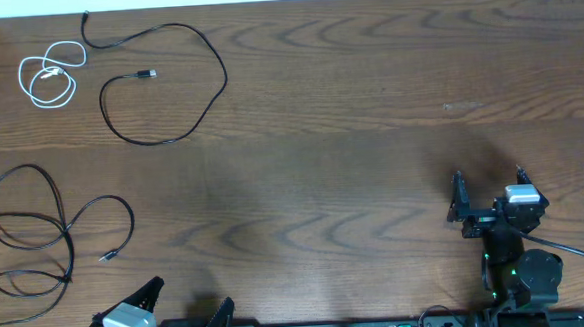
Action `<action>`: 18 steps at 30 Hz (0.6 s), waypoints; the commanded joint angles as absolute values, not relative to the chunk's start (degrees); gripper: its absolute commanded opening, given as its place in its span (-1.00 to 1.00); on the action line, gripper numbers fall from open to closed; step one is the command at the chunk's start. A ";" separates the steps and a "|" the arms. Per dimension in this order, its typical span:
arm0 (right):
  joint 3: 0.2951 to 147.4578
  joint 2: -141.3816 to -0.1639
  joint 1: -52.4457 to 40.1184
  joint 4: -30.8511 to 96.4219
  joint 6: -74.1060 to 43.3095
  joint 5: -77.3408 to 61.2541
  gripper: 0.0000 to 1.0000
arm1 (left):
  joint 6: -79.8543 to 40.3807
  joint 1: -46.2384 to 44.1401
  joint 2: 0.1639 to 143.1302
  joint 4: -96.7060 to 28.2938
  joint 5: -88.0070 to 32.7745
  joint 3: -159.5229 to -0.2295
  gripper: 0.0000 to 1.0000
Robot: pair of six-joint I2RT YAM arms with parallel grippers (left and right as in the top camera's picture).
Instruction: Untangle cables
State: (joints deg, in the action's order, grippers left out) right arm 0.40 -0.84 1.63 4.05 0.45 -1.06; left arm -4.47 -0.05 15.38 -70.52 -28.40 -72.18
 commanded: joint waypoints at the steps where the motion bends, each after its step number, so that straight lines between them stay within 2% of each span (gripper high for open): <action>1: 0.30 -0.32 1.19 4.40 0.05 -0.38 0.99 | -4.12 0.03 15.33 -70.50 -28.95 -72.42 0.99; 18: 0.30 -0.32 1.19 4.43 0.05 -0.38 0.98 | -4.08 0.03 15.33 -74.37 -28.91 -72.20 0.99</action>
